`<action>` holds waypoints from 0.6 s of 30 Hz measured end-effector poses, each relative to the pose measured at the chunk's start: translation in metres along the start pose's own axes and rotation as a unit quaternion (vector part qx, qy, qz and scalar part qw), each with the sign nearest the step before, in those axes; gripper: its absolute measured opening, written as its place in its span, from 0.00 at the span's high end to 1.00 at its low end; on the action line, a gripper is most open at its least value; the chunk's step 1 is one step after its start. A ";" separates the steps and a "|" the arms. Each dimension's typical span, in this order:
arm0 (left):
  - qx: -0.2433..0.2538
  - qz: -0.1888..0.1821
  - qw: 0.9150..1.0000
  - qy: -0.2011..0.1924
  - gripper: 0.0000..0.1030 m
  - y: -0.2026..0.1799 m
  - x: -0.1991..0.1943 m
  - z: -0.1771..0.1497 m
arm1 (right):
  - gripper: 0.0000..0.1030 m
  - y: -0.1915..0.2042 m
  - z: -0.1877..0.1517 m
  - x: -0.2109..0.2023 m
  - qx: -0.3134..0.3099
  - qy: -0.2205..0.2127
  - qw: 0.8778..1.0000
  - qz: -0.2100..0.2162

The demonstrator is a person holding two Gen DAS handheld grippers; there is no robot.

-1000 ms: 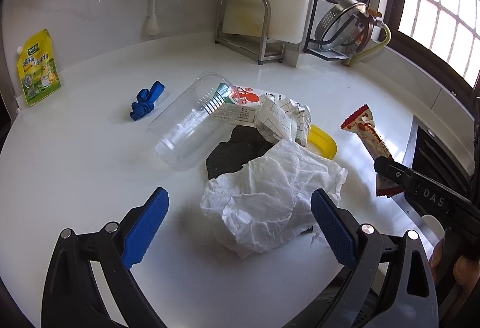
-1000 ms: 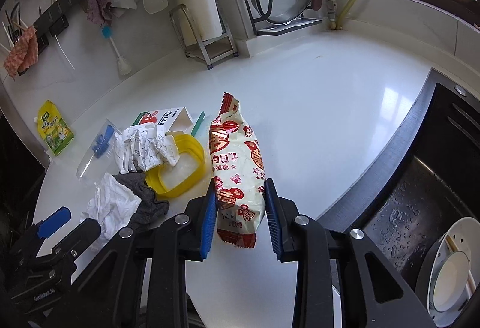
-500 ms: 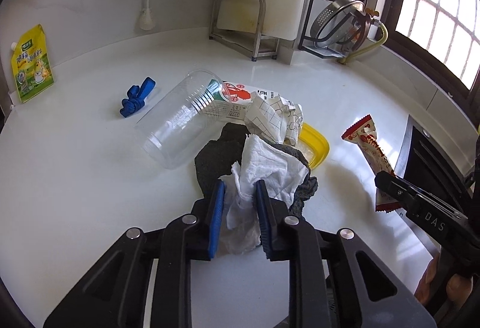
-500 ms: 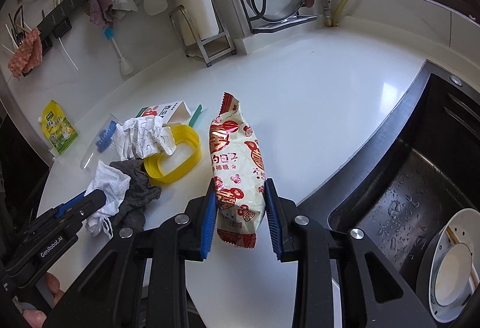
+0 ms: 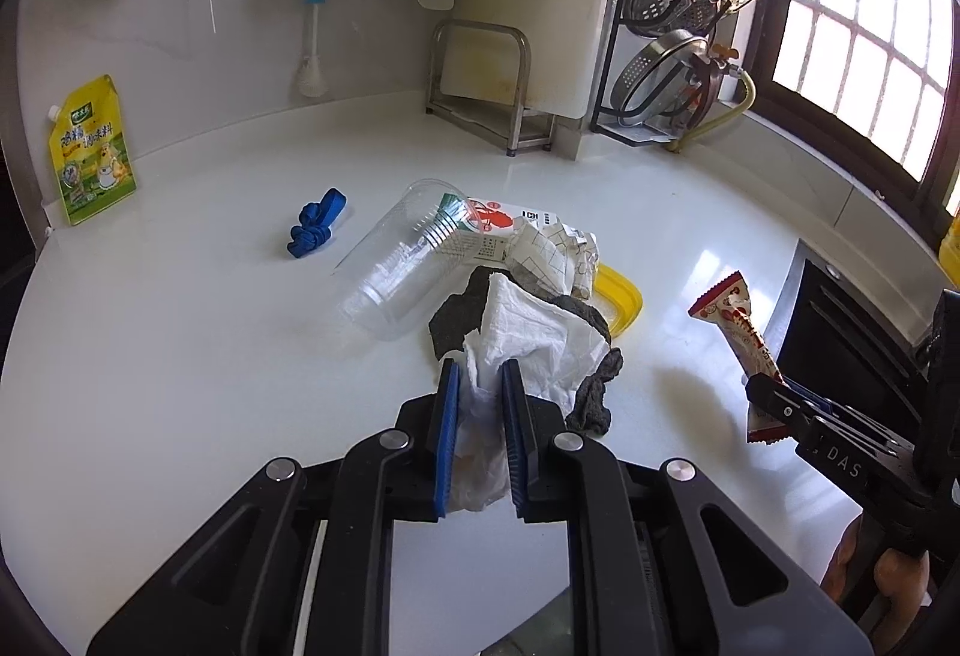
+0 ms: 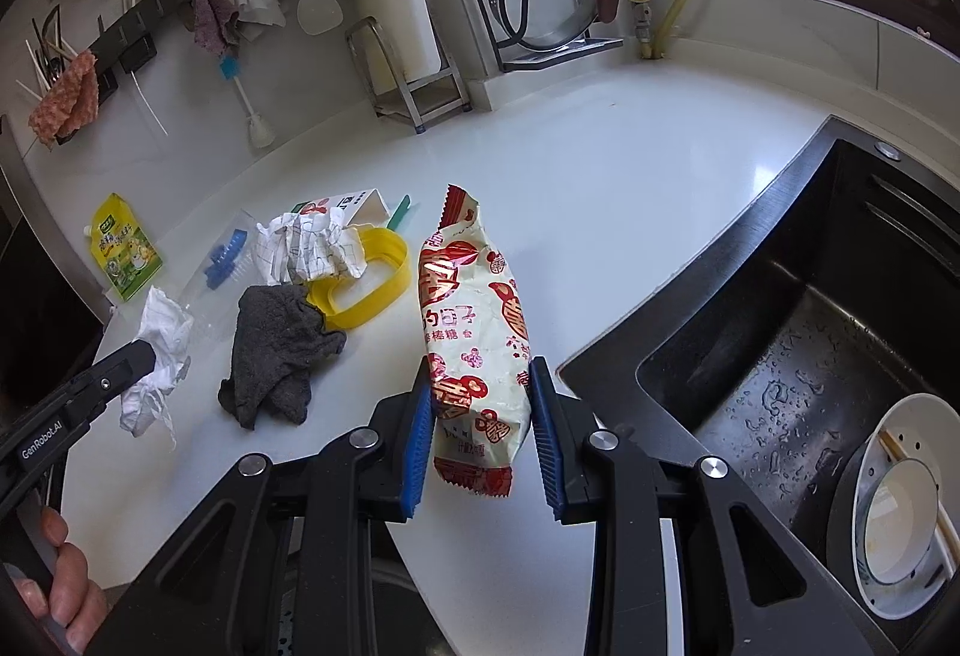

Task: Collect trash
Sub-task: 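Carry the tissue and snack wrapper over the trash basket with both tools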

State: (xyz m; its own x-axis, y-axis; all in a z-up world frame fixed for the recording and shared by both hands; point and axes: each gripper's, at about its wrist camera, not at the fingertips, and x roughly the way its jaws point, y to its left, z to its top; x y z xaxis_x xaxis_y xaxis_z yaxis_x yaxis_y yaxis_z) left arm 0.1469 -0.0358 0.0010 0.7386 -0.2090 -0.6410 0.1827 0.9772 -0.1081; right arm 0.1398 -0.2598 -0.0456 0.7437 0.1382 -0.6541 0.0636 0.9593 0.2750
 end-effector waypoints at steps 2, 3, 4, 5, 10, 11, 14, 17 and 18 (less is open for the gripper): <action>0.004 0.002 1.000 0.000 0.86 0.000 -0.009 -0.008 | 0.71 0.000 -0.011 -0.008 0.004 0.001 1.000 0.002; 0.006 0.002 1.000 0.001 0.86 0.000 -0.013 -0.012 | 0.71 0.000 -0.016 -0.013 0.006 0.001 1.000 0.002; 0.007 0.001 1.000 0.001 0.86 -0.001 -0.017 -0.017 | 0.71 -0.001 -0.022 -0.017 0.008 0.002 1.000 0.002; 0.008 0.001 1.000 0.003 0.86 -0.001 -0.021 -0.021 | 0.71 -0.001 -0.028 -0.022 0.011 0.003 1.000 0.004; 0.024 -0.004 1.000 0.015 0.86 -0.009 -0.038 -0.047 | 0.71 0.001 -0.059 -0.050 0.028 0.002 0.999 0.016; 0.028 -0.005 0.999 0.017 0.86 -0.012 -0.041 -0.052 | 0.71 0.003 -0.066 -0.055 0.028 0.002 0.999 0.018; 0.039 -0.003 0.999 0.019 0.86 -0.018 -0.052 -0.070 | 0.71 0.010 -0.085 -0.071 0.024 0.004 0.999 0.022; 0.041 -0.008 0.999 0.028 0.86 -0.021 -0.060 -0.086 | 0.71 0.015 -0.103 -0.085 0.016 0.011 0.999 0.027; 0.042 -0.009 0.999 0.031 0.86 -0.022 -0.063 -0.091 | 0.71 0.018 -0.109 -0.088 0.013 0.014 0.999 0.029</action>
State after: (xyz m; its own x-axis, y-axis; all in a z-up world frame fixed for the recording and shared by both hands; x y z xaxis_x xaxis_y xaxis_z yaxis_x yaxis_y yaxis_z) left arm 0.0372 -0.0407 -0.0259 0.6940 -0.2210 -0.6852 0.2511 0.9663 -0.0574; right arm 0.0029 -0.2282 -0.0594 0.7276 0.2002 -0.6562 0.0386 0.9430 0.3305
